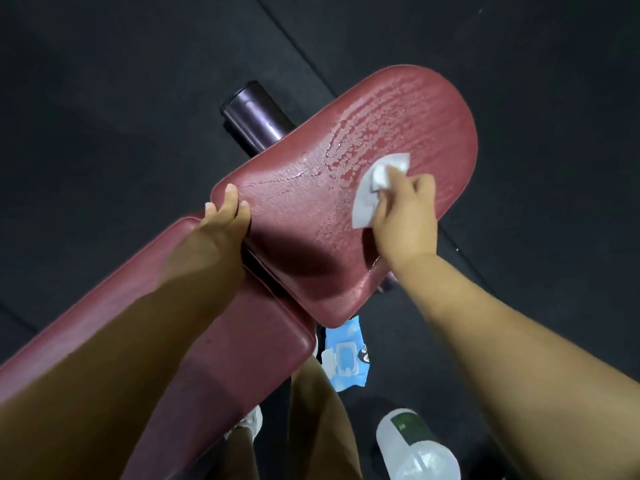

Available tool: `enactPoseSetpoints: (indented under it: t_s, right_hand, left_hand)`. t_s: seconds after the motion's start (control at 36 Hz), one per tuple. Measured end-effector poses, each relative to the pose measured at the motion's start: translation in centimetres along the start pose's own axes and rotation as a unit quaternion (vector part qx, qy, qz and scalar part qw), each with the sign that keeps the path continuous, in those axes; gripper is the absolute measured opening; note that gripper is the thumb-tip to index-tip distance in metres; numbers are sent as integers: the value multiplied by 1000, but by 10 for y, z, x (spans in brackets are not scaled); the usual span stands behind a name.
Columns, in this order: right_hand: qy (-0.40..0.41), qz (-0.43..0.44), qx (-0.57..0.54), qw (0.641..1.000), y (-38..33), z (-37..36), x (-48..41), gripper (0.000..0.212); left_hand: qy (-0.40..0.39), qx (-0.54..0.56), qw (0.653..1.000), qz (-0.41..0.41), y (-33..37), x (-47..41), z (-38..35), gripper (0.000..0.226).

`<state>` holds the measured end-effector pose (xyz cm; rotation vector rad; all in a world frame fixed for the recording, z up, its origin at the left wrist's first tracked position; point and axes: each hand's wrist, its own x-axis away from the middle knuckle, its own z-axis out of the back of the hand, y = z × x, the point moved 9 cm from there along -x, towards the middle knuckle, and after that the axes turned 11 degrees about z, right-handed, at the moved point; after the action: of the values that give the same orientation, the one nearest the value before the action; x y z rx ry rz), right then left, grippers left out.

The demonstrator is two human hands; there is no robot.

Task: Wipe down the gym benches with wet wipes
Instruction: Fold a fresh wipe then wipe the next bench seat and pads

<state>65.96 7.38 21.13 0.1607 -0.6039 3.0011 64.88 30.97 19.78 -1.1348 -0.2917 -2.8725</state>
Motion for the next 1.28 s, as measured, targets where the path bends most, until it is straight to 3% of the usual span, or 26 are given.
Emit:
enactPoseSetpoints:
  t_s: [0.06, 0.11, 0.14, 0.17, 0.22, 0.25, 0.28, 0.33, 0.42, 0.5, 0.56, 0.58, 0.64, 0.72, 0.78, 0.86, 0.92, 0.97, 1.0, 1.06, 1.11, 1.22, 1.28]
  right_hand:
    - [12, -57, 23, 998, 0, -7, -4, 40]
    - [2, -49, 6, 999, -27, -16, 3, 41]
    - [-31, 8, 21, 999, -48, -24, 8, 40]
    - [-117, 98, 22, 988, -76, -49, 20, 38]
    - [-255, 275, 67, 925, -111, -87, 54, 32]
    - [-299, 313, 39, 900, -115, -100, 64, 33]
    - [-291, 346, -13, 892, -119, -97, 64, 40]
    - [-200, 318, 15, 927, -107, -66, 28, 28]
    - [-88, 133, -11, 987, -59, -20, -37, 43]
    - [-13, -60, -20, 998, -24, -5, -72, 42]
    - [-26, -106, 3, 994, -34, -14, -71, 42]
    - [-54, -77, 20, 995, -51, -23, -68, 43]
    - [-143, 74, 30, 987, -100, -51, -49, 47]
    - [-273, 322, -3, 907, -163, -82, 0, 46]
    - [-297, 407, 16, 863, -168, -81, 3, 42]
    - [-253, 288, 46, 922, -128, -62, -51, 36]
    - [-163, 124, 88, 975, -88, -36, -90, 37]
    - [-103, -7, 78, 992, -68, -22, -100, 36]
    - [-105, -26, 85, 991, -72, -26, -96, 37]
    - [-124, 20, 91, 988, -101, -41, -78, 36]
    - [-150, 127, 43, 979, -145, -63, -44, 38]
    - [-289, 346, 10, 893, -204, -105, 36, 52]
    - [-293, 363, 22, 884, -200, -103, 37, 49]
  left_hand:
    - [4, 26, 1000, -16, -2, 1, 1, 70]
    - [6, 78, 996, -29, -8, 0, 2, 71]
    - [16, 107, 993, -34, -11, 0, 5, 70]
    - [29, 122, 991, -38, -14, -1, 7, 68]
    - [40, 110, 993, -21, -24, -6, 5, 64]
    - [41, 99, 994, -5, -31, -9, 3, 64]
    - [39, 90, 995, 9, -38, -11, 0, 66]
    - [26, 79, 996, 21, -48, -15, -8, 66]
    - [15, 98, 995, 23, -51, -9, -8, 63]
    - [31, 117, 992, 27, -43, 0, 5, 60]
    - [37, 121, 992, 23, -42, 0, 5, 60]
    - [34, 120, 992, 14, -44, -1, 0, 62]
    - [36, 130, 991, 2, -51, -2, -7, 65]
    - [43, 132, 990, -2, -57, 4, -7, 64]
    - [46, 118, 992, 5, -62, 8, -4, 65]
    - [29, 115, 992, 53, -77, 12, -3, 68]
    - [13, 118, 990, 74, -84, 16, -3, 71]
    - [10, 124, 989, 76, -88, 21, -3, 72]
    - [11, 127, 989, 76, -89, 22, -3, 72]
    - [16, 128, 989, 78, -92, 23, -3, 71]
    - [16, 128, 988, 83, -98, 26, -5, 69]
    - [5, 131, 988, 84, -116, 40, -10, 66]
    - [1, 128, 988, 87, -126, 48, -11, 64]
